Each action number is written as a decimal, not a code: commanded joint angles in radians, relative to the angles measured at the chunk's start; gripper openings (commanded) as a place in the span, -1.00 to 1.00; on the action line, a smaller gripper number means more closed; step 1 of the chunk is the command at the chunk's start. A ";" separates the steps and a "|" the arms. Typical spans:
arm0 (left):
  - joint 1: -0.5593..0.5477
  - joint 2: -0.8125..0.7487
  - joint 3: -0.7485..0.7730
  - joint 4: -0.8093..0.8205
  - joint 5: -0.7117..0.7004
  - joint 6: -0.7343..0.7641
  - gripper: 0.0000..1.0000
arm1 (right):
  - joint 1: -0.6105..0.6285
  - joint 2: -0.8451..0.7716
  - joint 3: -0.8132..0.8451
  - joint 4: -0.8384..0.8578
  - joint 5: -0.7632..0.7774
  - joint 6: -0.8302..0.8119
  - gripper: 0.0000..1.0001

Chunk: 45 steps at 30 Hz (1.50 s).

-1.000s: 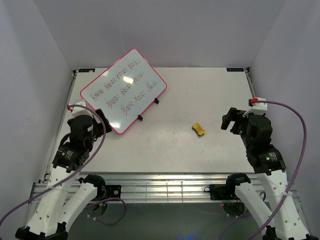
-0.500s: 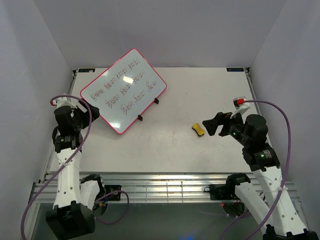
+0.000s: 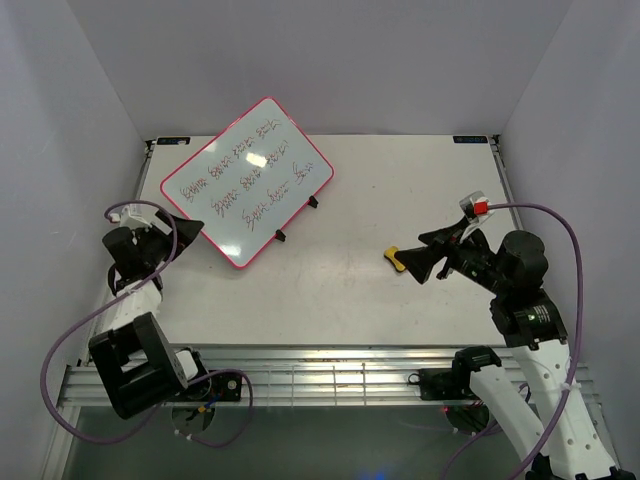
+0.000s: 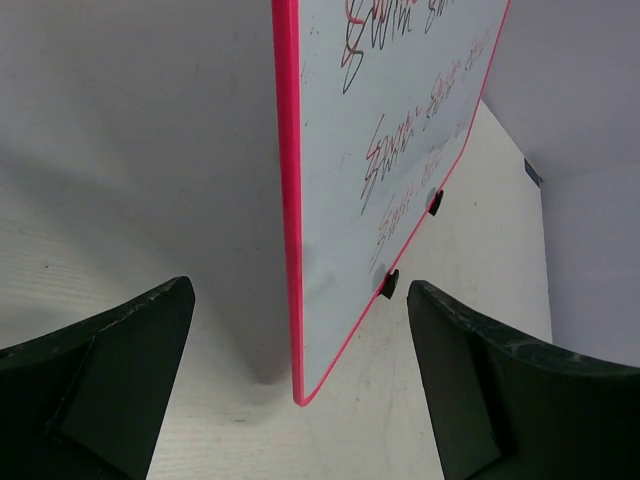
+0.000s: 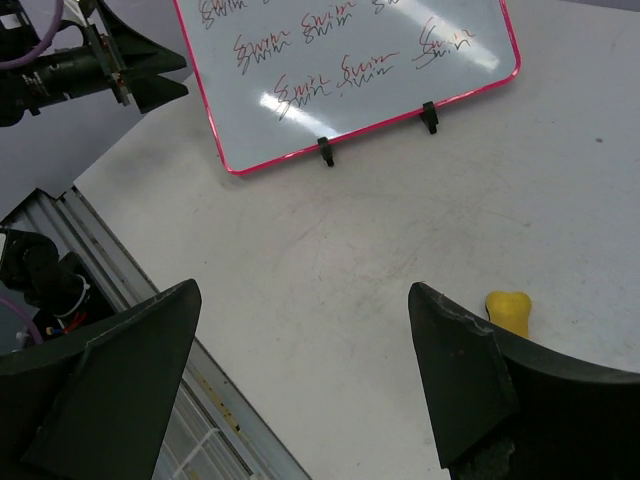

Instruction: Erase the whiteboard

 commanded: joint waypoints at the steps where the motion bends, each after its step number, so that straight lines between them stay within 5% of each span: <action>1: 0.012 0.065 -0.024 0.229 0.148 -0.016 0.96 | 0.004 -0.027 0.046 0.019 -0.043 -0.057 0.80; 8: 0.003 0.263 0.015 0.421 0.321 -0.041 0.94 | 0.004 -0.024 0.052 0.002 -0.055 -0.085 0.80; 15: -0.028 0.422 0.064 0.475 0.387 -0.021 0.72 | 0.005 -0.001 0.065 -0.001 -0.072 -0.097 0.80; 20: -0.080 0.501 0.111 0.510 0.432 0.001 0.33 | 0.007 0.013 0.066 -0.018 -0.041 -0.097 0.80; 36: -0.107 0.556 0.118 0.525 0.378 0.021 -0.36 | 0.010 0.030 0.065 -0.024 -0.010 -0.098 0.80; 37: -0.106 0.555 0.115 0.525 0.373 0.024 -0.88 | 0.010 0.030 0.063 -0.021 -0.010 -0.096 0.80; 38: -0.107 0.548 0.111 0.525 0.354 0.021 -1.00 | 0.008 0.029 0.061 -0.019 -0.009 -0.096 0.80; 45: -0.107 0.504 0.116 0.493 0.312 0.042 -1.00 | 0.010 0.024 0.049 -0.009 0.007 -0.088 0.80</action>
